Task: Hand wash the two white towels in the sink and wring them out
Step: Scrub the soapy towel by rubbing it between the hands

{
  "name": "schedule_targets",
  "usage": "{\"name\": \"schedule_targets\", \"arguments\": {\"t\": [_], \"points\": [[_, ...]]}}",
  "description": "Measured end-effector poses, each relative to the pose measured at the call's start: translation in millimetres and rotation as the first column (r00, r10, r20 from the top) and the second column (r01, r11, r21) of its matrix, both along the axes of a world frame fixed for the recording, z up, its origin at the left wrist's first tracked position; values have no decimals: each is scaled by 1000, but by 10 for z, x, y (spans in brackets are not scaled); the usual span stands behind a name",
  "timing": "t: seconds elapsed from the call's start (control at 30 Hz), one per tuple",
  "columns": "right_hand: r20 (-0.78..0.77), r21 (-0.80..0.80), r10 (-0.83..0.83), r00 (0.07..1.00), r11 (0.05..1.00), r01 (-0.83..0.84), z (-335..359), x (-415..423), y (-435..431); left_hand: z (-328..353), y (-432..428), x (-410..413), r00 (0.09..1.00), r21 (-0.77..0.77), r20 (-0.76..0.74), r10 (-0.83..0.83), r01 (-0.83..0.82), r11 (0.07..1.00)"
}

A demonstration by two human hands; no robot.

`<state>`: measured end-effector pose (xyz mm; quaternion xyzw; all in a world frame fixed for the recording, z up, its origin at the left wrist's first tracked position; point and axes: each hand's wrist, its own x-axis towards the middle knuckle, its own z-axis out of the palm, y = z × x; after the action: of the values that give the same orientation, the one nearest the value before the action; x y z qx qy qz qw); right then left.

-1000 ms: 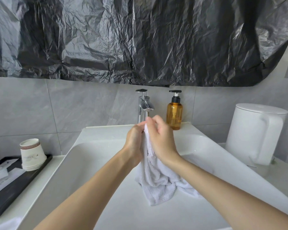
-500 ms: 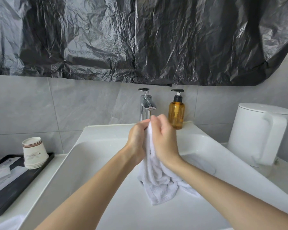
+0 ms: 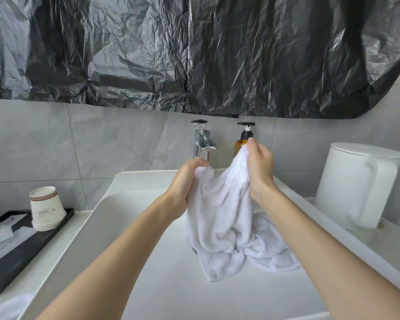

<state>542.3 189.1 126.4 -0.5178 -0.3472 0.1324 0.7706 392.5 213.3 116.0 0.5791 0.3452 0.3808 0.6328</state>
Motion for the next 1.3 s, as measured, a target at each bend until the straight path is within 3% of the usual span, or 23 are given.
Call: {"name": "schedule_targets", "arguments": {"t": [0.1, 0.13, 0.2, 0.27, 0.4, 0.47, 0.57, 0.7, 0.8, 0.93, 1.07, 1.2, 1.3], "points": [[-67, 30, -48, 997, 998, 51, 45, 168, -62, -85, 112, -56, 960, 370, -255, 112, -10, 929], [-86, 28, -60, 994, 998, 62, 62, 208, -71, -122, 148, -77, 900, 505, -399, 175, 57, 861], [-94, 29, -62, 994, 997, 65, 76, 250, -84, -187, 202, -126, 770, 606, -582, 261, 196, 771], [-63, 34, -60, 996, 998, 62, 78, 277, -101, -214, 251, -184, 756, 610, -603, 254, 232, 758], [-26, 16, -137, 990, 990, 137, 78, 316, -115, -207, 326, -231, 782, 693, -513, 354, 134, 708], [2, -2, -174, 985, 985, 174, 62, 298, -114, -144, 304, -219, 846, 606, -460, 271, 76, 792], [139, 9, -137, 981, 991, 137, 53, 160, -108, -76, 172, -151, 973, 391, -219, 72, 20, 920], [439, -25, 38, 898, 999, -30, -86, -290, -107, -118, -11, 56, 999, 104, 31, -30, 27, 994], [578, -56, 58, 814, 998, -31, -209, -468, -70, -194, -63, 145, 998, 107, 55, -26, 20, 994], [429, 0, -87, 899, 995, 96, -147, -363, -80, -173, -122, 194, 998, 124, 63, -6, -1, 992], [564, 49, -37, 825, 999, 12, -278, -506, -127, -174, -65, 204, 987, 68, 123, 106, -115, 991], [405, 11, -85, 910, 996, 88, -187, -438, -9, -120, -124, 211, 987, 4, 132, 89, -91, 996], [576, 48, -27, 817, 999, -2, -342, -546, -126, -162, -76, 202, 979, 63, 136, 154, -163, 985]]}}
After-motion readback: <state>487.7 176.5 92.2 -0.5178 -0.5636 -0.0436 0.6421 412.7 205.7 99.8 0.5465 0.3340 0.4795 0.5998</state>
